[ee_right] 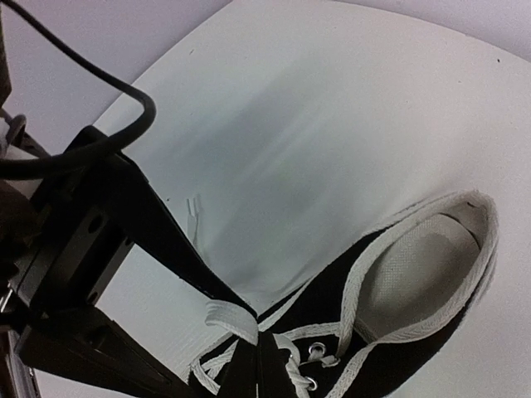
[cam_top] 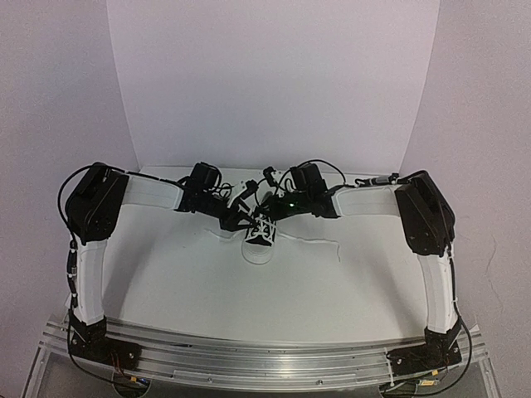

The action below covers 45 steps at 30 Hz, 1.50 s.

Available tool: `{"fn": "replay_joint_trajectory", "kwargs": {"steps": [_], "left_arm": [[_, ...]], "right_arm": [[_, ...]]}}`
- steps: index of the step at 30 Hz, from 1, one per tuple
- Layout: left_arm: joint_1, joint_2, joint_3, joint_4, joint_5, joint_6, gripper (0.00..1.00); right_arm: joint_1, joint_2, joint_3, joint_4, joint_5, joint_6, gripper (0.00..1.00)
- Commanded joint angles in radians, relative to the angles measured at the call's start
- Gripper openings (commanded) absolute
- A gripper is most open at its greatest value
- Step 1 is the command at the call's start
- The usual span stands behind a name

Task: Tie the shoes

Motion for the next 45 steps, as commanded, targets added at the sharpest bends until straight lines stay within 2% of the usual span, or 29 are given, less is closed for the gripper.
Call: {"fn": "replay_joint_trajectory", "kwargs": {"steps": [1,4,10,17,23,27,32,33,36,38,39,41,45], "left_arm": [[-0.014,-0.063,-0.064,0.215,-0.099,-0.098,0.55],[-0.024,-0.061,-0.068,0.237,-0.096,-0.107,0.53],[-0.064,-0.037,-0.078,0.285,-0.180,-0.145,0.50],[-0.076,-0.007,-0.044,0.287,-0.239,-0.183,0.25],[-0.078,0.026,-0.012,0.271,-0.231,-0.199,0.17],[-0.077,0.035,-0.005,0.270,-0.256,-0.188,0.01],[-0.078,0.035,0.001,0.254,-0.261,-0.181,0.00],[-0.078,0.035,0.004,0.245,-0.263,-0.184,0.00],[-0.077,0.028,0.009,0.214,-0.268,-0.176,0.00],[-0.077,0.021,0.010,0.200,-0.266,-0.163,0.00],[-0.078,0.017,0.013,0.192,-0.262,-0.153,0.00],[-0.078,0.014,0.022,0.178,-0.255,-0.140,0.00],[-0.078,0.009,0.047,0.143,-0.243,-0.107,0.00]], "right_arm": [[0.002,-0.018,0.005,0.094,0.038,0.093,0.00],[0.002,-0.012,0.009,0.098,0.059,0.120,0.00],[0.017,0.003,0.034,0.112,0.071,0.167,0.00],[0.026,0.009,0.035,0.134,0.078,0.196,0.00],[0.026,0.003,0.027,0.144,0.065,0.218,0.00],[0.026,-0.012,0.009,0.151,0.065,0.220,0.00],[0.027,-0.021,0.004,0.151,0.050,0.230,0.01],[0.027,-0.029,-0.001,0.150,0.056,0.235,0.11],[0.026,-0.080,-0.038,0.137,0.103,0.261,0.53],[0.023,-0.150,-0.084,0.100,0.181,0.291,0.87],[0.019,-0.197,-0.121,0.058,0.229,0.325,0.91],[0.007,-0.293,-0.182,-0.059,0.334,0.368,0.93],[-0.023,-0.451,-0.251,-0.483,0.536,0.468,0.91]]}}
